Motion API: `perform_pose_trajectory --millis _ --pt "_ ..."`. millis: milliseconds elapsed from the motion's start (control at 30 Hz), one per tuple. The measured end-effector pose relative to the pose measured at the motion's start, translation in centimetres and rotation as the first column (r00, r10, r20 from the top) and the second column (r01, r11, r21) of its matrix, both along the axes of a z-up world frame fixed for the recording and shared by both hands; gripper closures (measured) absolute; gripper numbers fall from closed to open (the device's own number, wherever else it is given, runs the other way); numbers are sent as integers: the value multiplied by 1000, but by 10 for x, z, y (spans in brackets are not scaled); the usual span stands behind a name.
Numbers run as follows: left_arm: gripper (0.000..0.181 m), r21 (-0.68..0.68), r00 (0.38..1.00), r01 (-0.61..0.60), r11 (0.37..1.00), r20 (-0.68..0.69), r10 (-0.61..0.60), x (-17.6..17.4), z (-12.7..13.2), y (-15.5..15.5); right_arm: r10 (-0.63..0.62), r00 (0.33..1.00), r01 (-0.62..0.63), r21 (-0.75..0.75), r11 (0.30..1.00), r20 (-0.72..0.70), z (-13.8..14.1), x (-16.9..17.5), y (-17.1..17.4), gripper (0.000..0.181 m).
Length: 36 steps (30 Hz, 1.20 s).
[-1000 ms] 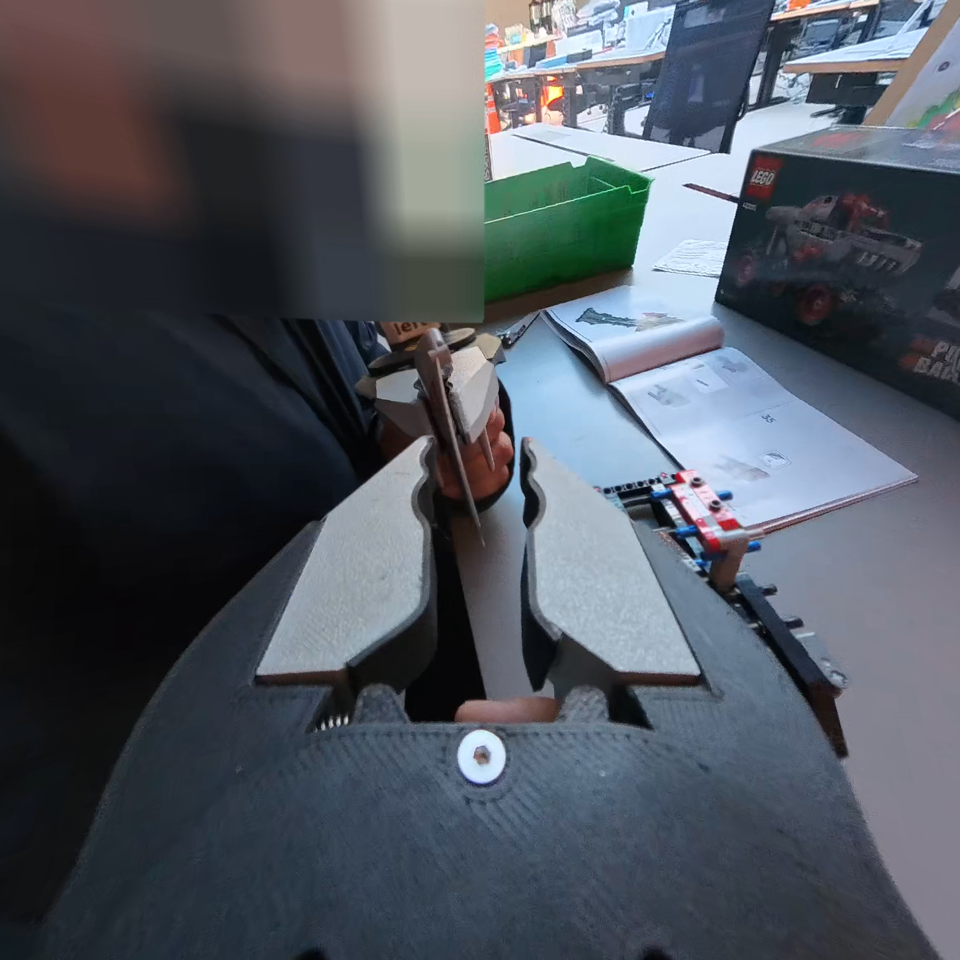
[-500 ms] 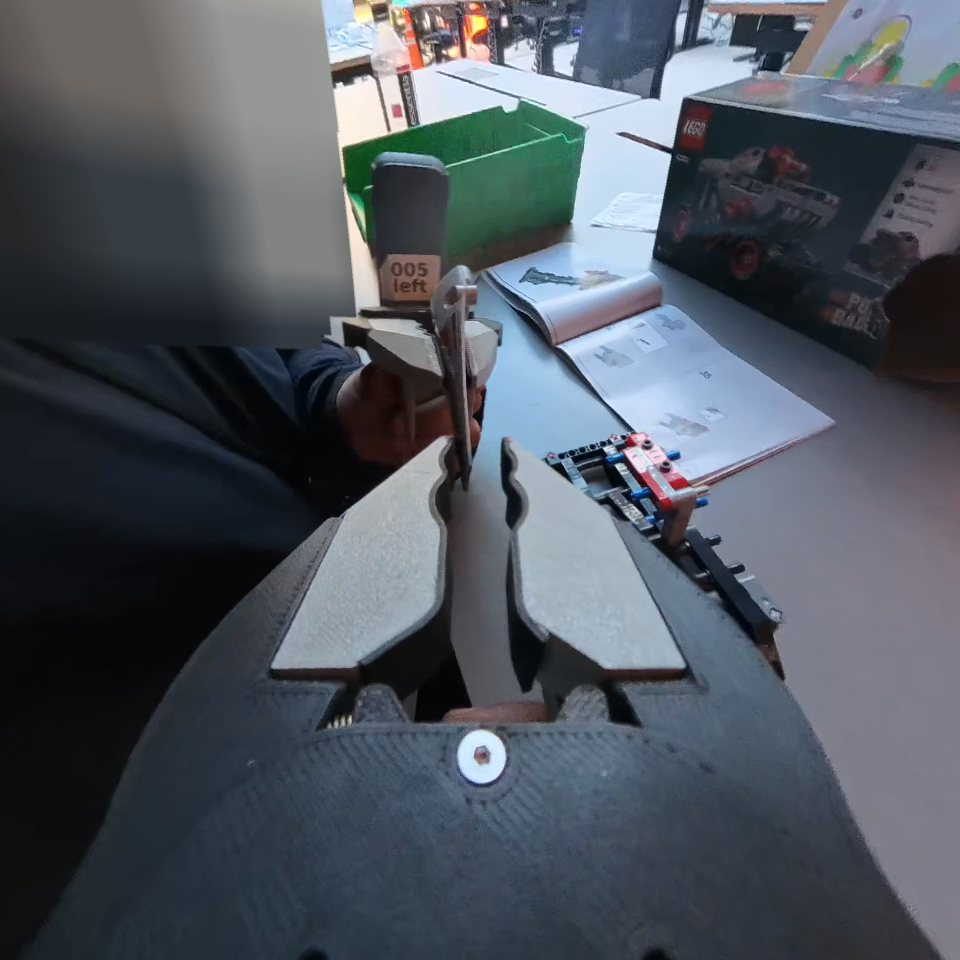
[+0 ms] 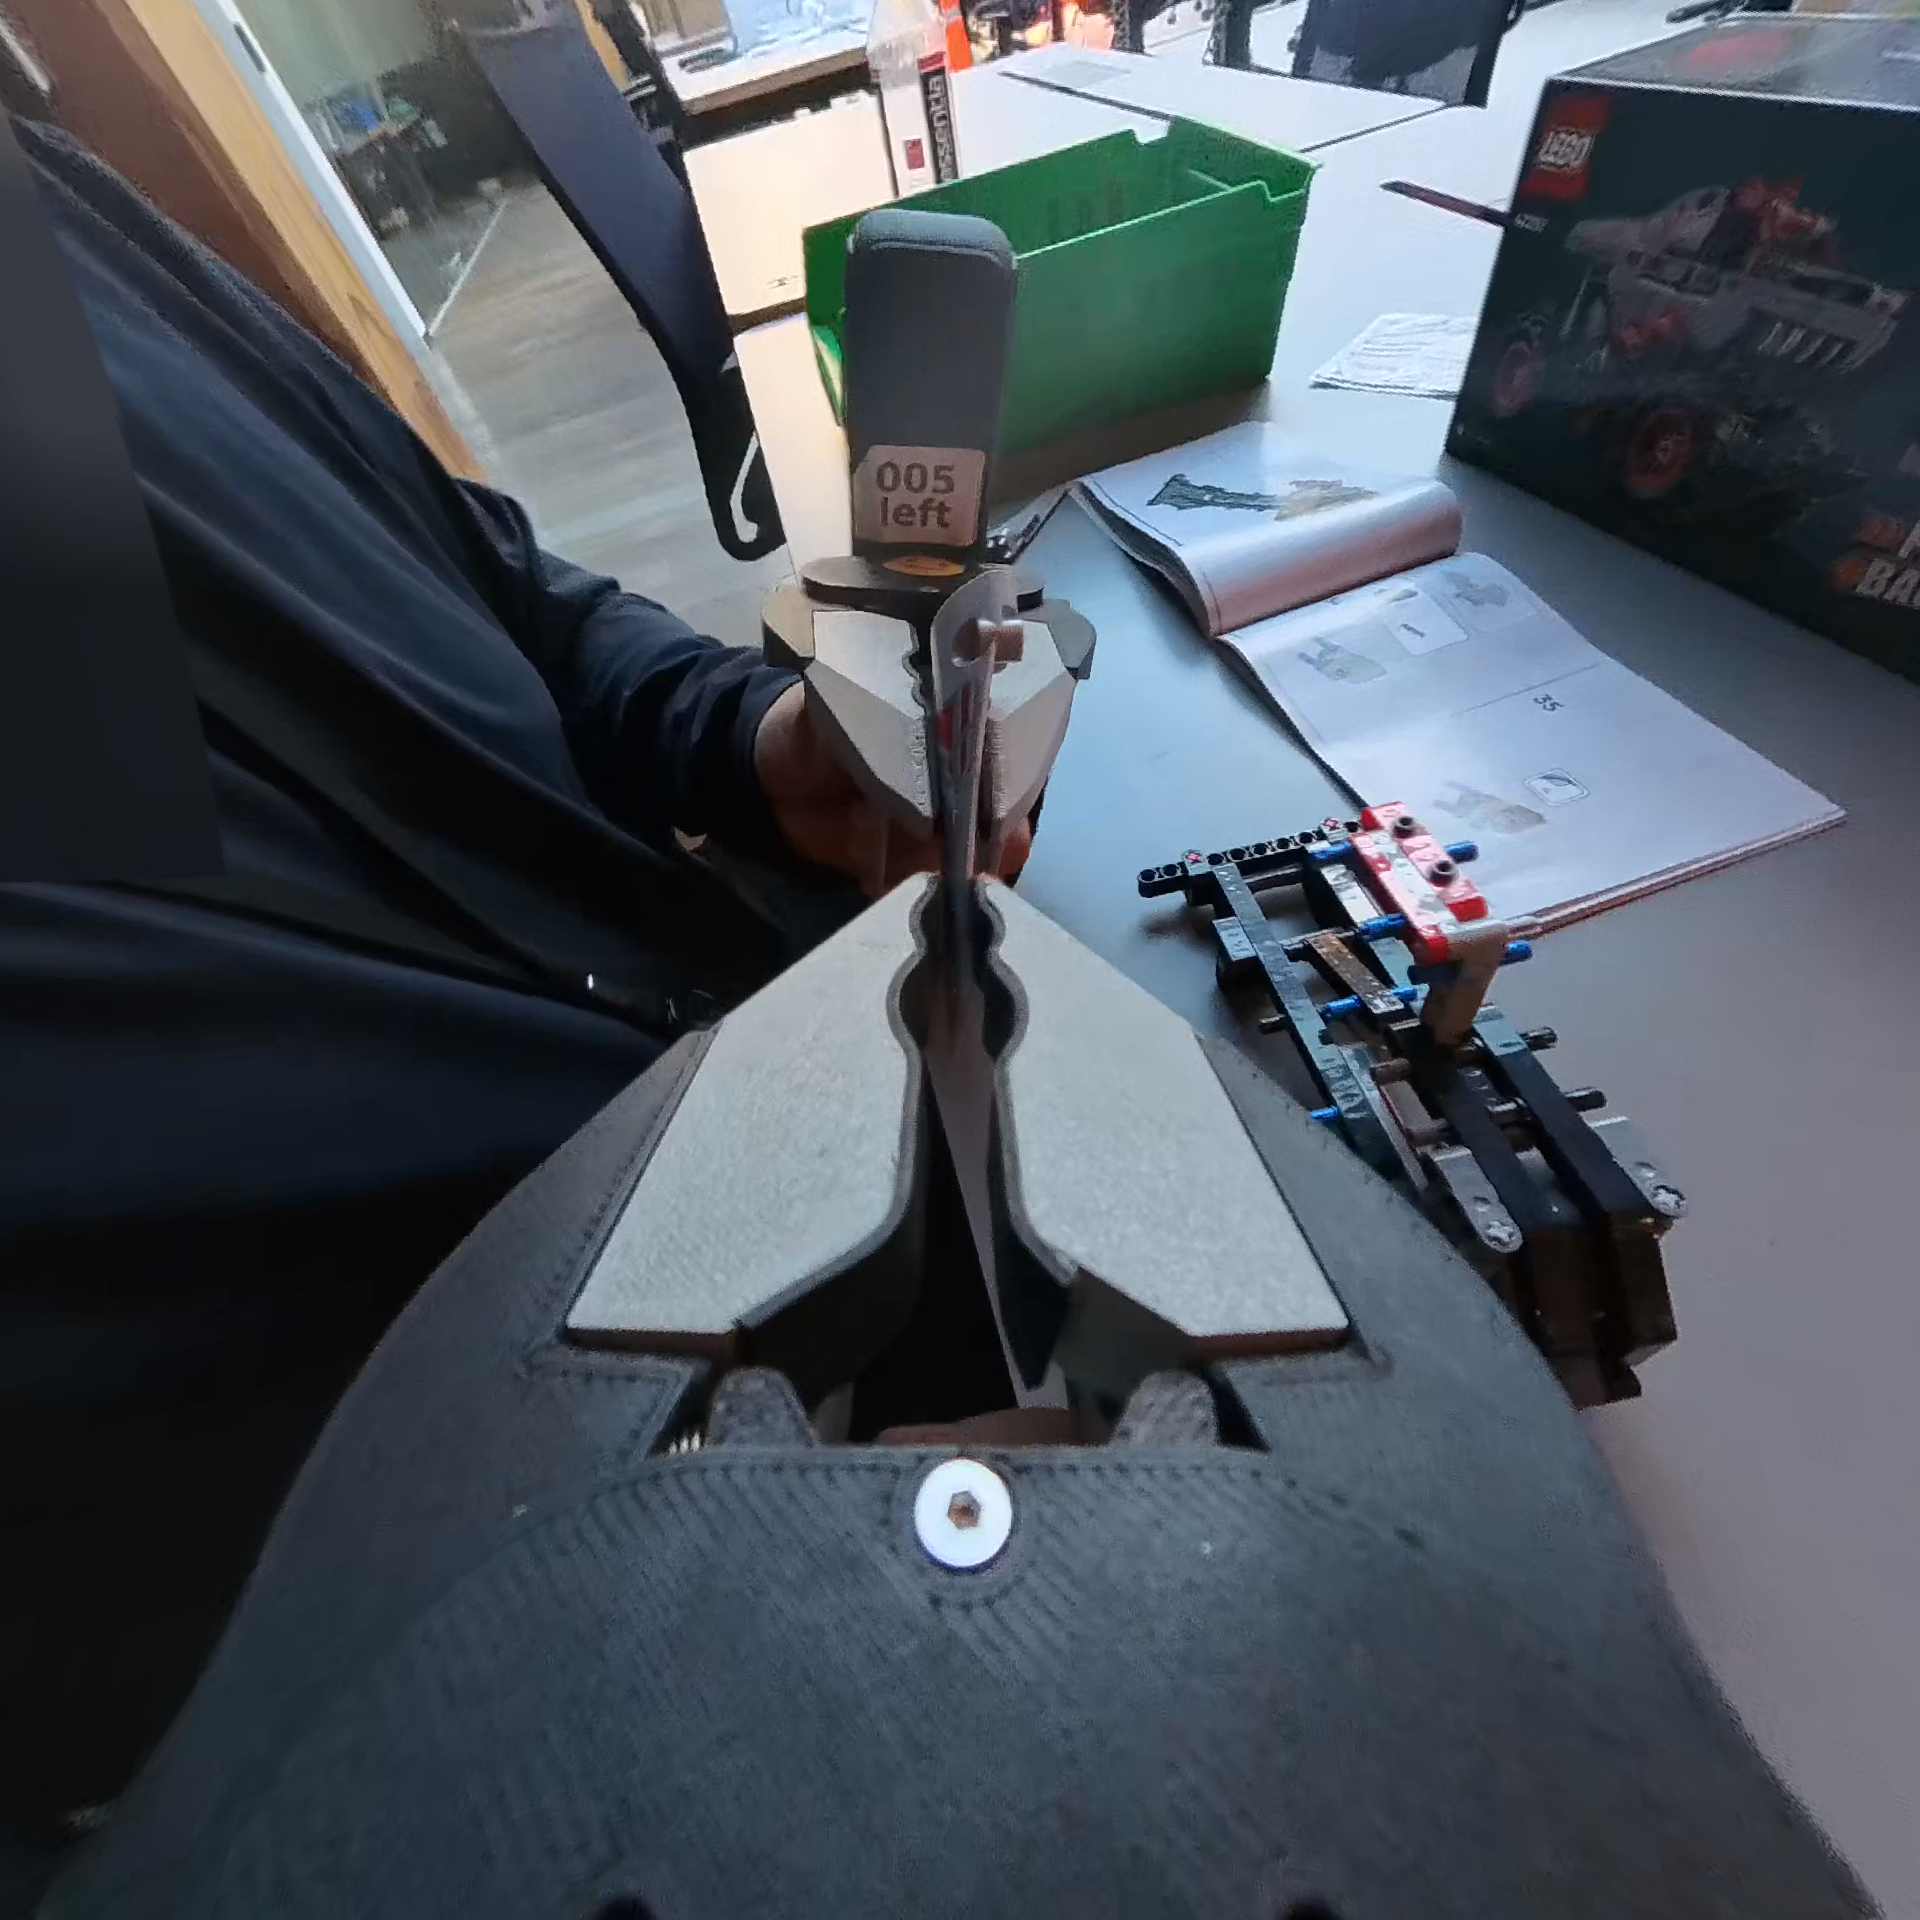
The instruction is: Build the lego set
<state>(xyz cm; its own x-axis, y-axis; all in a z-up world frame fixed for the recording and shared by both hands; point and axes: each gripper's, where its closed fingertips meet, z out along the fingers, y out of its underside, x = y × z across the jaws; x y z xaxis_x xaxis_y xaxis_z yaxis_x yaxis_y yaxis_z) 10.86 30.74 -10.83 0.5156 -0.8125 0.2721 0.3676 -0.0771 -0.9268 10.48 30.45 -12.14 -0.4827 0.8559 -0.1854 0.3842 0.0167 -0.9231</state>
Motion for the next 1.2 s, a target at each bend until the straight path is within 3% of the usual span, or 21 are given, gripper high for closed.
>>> perform_pose_trajectory --millis 200,267,400,467,767,1200 --pt "171 -53 987 -3 999 -162 -6 -10 -10 1 6 997 -12 81 997 72 -12 12 6 181" --pt "174 -99 983 28 995 -177 -46 -10 -13 4 -11 995 0 106 994 103 -13 15 13 181" --pt "158 -187 977 99 977 -169 -131 -4 -18 9 -38 984 8 169 986 174 -20 21 25 181" --pt "166 -191 976 90 977 -177 -124 -5 -20 12 -32 979 0 154 988 201 -21 25 27 181" --pt "167 -240 965 54 969 -238 -113 -4 -36 25 -11 944 -48 170 984 331 -42 32 33 181" --pt "167 -253 981 17 967 -183 -65 -14 -38 33 -47 986 31 103 994 158 -35 3 36 181"
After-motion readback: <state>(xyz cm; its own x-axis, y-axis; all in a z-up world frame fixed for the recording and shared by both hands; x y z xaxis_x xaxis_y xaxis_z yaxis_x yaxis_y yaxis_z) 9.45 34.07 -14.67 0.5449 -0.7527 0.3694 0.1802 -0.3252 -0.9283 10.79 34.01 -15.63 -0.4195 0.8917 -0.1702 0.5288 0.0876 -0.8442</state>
